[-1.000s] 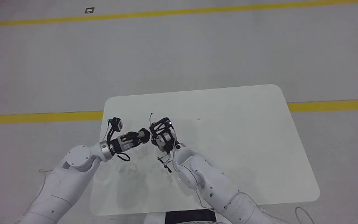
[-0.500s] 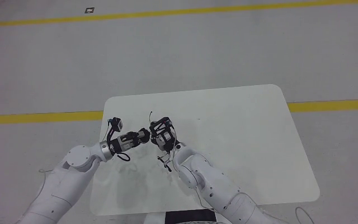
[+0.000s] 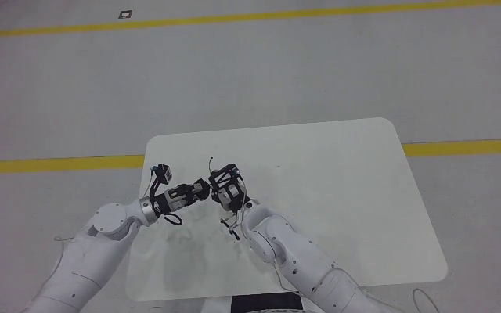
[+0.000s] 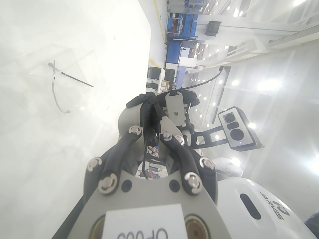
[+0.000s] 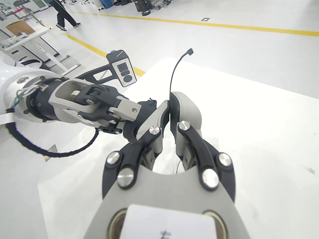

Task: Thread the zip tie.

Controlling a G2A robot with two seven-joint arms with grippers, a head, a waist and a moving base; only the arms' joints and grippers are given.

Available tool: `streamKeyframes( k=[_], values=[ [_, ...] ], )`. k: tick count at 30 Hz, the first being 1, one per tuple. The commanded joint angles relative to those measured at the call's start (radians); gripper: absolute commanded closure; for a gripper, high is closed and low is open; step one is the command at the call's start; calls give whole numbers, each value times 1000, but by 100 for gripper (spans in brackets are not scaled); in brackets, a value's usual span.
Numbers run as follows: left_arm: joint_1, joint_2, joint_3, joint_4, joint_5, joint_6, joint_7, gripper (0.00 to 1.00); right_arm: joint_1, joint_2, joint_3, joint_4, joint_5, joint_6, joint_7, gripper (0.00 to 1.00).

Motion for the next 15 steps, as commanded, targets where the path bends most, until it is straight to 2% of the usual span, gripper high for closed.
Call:
streamKeyframes(
  k=[1,15],
  values=[
    [0,0,0,0,0,0,0,100,0,0,1,-2,-3,1,-2,100],
    [0,0,0,0,0,0,0,100,2,-4,3,7,-12,0,1,100]
  ],
)
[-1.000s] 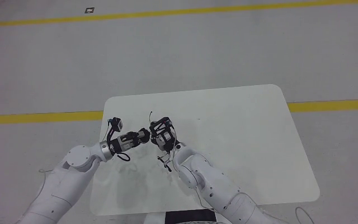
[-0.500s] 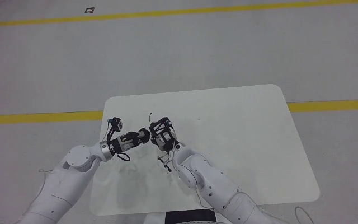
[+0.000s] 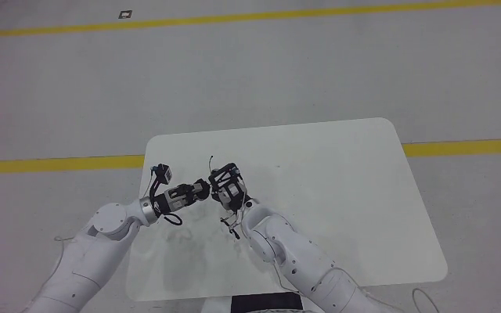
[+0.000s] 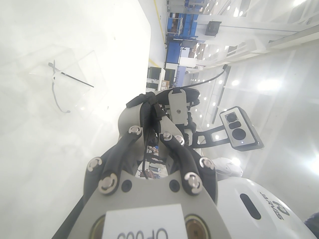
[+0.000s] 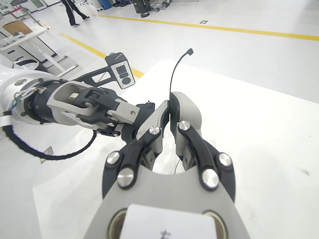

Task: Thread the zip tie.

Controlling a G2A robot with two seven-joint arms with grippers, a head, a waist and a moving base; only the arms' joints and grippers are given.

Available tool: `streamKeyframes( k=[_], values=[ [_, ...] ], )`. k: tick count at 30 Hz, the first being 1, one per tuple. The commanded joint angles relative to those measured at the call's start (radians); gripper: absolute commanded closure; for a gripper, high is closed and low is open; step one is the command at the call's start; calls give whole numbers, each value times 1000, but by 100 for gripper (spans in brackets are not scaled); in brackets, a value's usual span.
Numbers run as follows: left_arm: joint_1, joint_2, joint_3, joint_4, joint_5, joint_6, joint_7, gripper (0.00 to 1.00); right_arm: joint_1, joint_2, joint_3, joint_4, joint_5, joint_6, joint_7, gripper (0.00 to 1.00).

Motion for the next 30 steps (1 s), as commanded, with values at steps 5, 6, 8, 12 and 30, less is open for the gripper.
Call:
streamKeyframes(
  k=[5,6,8,12,30],
  values=[
    [0,0,0,0,0,0,0,100,0,-2,3,0,-1,3,1,100],
    [0,0,0,0,0,0,0,100,0,-2,4,-1,-1,4,0,100],
    [0,0,0,0,0,0,0,100,-1,-2,5,-1,-2,3,0,100],
    [0,0,0,0,0,0,0,100,-4,-2,6,4,3,-3,3,100],
    [0,0,0,0,0,0,0,100,-17,-3,18,-9,33,-33,6,100]
  ],
)
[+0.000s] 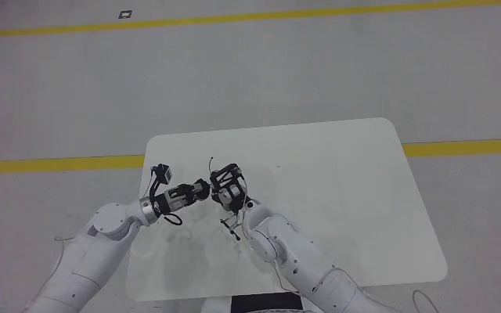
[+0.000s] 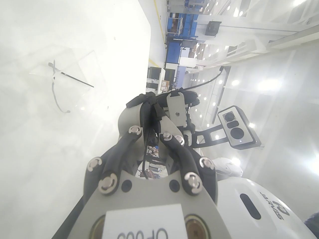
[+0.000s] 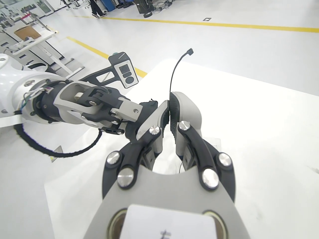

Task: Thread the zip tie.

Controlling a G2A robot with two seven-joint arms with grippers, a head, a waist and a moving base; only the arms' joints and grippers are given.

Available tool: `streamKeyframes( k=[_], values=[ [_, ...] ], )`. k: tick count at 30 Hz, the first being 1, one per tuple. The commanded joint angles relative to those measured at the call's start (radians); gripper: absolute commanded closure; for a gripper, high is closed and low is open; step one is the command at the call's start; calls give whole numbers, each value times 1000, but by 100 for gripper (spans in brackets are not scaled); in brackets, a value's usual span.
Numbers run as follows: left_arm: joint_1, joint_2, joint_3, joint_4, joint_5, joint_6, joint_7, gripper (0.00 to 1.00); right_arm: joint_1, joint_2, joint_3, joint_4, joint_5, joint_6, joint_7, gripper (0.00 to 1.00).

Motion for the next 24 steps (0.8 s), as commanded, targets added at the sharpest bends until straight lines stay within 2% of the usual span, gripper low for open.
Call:
streamKeyframes(
  k=[1,12,24],
  values=[
    [0,0,0,0,0,0,0,100,-2,1,1,-1,2,-4,2,100],
    [0,0,0,0,0,0,0,100,-11,3,9,-7,14,-19,20,100],
    [0,0,0,0,0,0,0,100,-15,5,19,-10,18,-10,35,100]
  ],
)
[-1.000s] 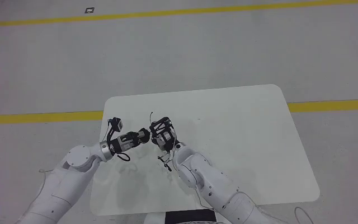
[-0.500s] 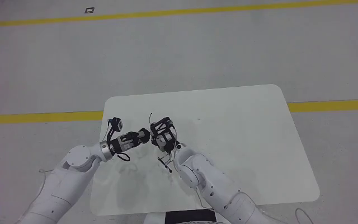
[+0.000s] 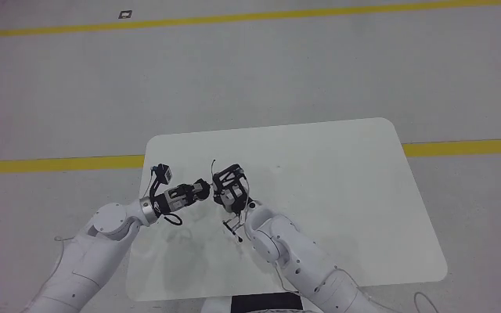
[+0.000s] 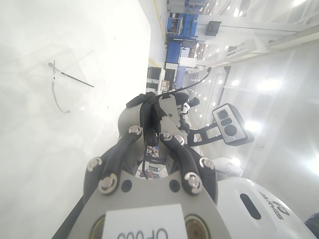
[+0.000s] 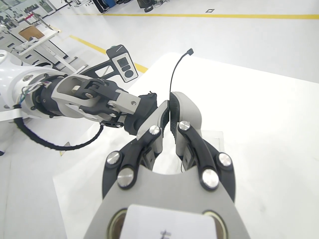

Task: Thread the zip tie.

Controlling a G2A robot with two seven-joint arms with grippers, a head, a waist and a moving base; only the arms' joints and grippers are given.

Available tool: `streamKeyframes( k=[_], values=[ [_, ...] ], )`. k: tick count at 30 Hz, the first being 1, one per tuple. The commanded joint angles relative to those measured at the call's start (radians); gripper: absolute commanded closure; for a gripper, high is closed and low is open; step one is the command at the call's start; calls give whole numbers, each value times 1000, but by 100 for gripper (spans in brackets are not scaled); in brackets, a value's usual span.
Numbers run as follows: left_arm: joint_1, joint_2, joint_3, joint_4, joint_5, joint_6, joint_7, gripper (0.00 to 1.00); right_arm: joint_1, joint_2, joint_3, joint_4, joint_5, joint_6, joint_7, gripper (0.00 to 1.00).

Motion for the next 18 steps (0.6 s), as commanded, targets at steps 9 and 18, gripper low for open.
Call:
streamKeyframes(
  k=[9,18],
  values=[
    [0,0,0,0,0,0,0,100,-4,3,6,-6,-16,5,7,100],
    [0,0,0,0,0,0,0,100,-1,1,2,-5,7,-11,1,100]
  ],
)
